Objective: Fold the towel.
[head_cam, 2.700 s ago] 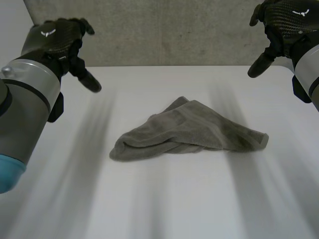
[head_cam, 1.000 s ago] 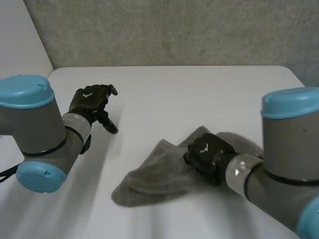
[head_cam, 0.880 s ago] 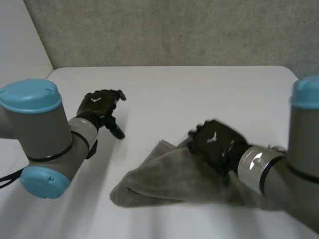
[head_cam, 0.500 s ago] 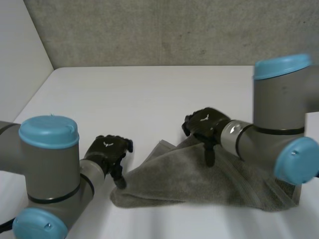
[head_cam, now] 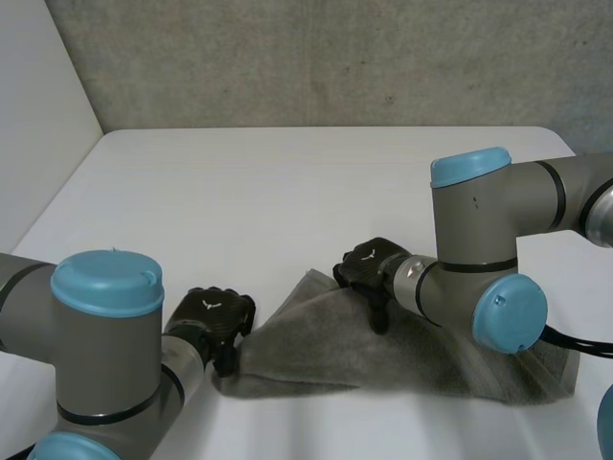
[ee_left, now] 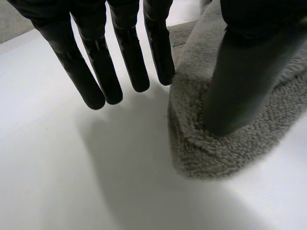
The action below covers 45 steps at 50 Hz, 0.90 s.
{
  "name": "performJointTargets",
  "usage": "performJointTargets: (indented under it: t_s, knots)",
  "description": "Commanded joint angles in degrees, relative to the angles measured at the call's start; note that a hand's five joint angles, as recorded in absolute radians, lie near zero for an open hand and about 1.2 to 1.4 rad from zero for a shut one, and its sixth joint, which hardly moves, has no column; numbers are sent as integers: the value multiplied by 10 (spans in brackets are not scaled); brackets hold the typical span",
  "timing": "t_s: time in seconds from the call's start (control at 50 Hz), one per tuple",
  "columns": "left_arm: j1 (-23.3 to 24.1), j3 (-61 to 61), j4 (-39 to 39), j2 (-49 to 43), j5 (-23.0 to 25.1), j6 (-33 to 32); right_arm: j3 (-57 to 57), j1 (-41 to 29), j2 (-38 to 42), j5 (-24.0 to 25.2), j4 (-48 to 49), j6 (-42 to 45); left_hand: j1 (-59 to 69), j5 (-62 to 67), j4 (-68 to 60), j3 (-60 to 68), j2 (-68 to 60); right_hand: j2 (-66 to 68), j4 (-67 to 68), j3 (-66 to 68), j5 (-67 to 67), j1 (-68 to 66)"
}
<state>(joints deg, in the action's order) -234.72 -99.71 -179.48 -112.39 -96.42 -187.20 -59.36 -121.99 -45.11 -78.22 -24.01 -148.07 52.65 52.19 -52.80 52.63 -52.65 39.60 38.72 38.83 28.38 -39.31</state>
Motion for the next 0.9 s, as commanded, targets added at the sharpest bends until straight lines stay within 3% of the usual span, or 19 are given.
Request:
performJointTargets:
  t_s: [0.02,0.1,0.14,0.34,0.42,0.46,0.48,0.52,0.54,0.56,0.6,0.62,0.74,0.9]
  knots:
    - [11,0,1,-1,-3,-1,-1,3,-2,0,-1,1,57,-39,-55,57,-57,201,209,208,213,-203]
    - [12,6,-2,-6,-2,-2,2,4,-4,0,-1,1,268,173,-266,268,-268,322,331,330,334,-325]
    - [12,10,-6,-8,-3,-2,6,4,-9,1,-1,0,274,178,-272,274,-273,404,413,411,416,-407]
    - [4,90,-60,-11,-7,-3,59,7,-43,-1,4,10,274,178,-272,274,-273,404,413,412,416,-407]
    - [-7,210,-102,-11,-29,-11,143,9,-45,-8,30,23,274,178,-272,274,-273,404,413,412,416,-407]
    - [-9,262,-111,-12,-40,-19,227,11,-52,-21,134,39,274,178,-272,274,-273,404,413,412,416,-407]
    - [-9,315,-122,-11,-53,-26,227,11,-52,-21,135,39,274,178,-272,274,-273,404,413,412,416,-407]
    - [-9,366,-141,-10,-69,-27,226,12,-80,-39,271,38,274,178,-272,274,-273,404,413,412,416,-407]
    - [-9,409,-168,-8,-85,-28,226,12,-80,-39,272,38,274,178,-272,274,-273,404,413,412,416,-407]
    - [-9,409,-169,-8,-85,-28,211,14,-116,-45,333,35,274,178,-272,274,-273,404,413,412,416,-407]
    - [-2,455,-235,-2,-118,-33,193,16,-150,-54,383,31,274,178,-272,274,-273,404,413,412,416,-407]
    - [-2,455,-235,-2,-119,-33,169,15,-177,-56,416,24,274,178,-272,274,-273,404,413,412,416,-407]
    - [8,427,-335,27,-129,-49,87,13,-207,-52,412,14,274,178,-272,274,-273,404,413,412,416,-407]
    - [14,249,-333,49,-113,-79,-11,18,-211,-34,405,21,274,178,-272,274,-273,404,413,412,416,-407]
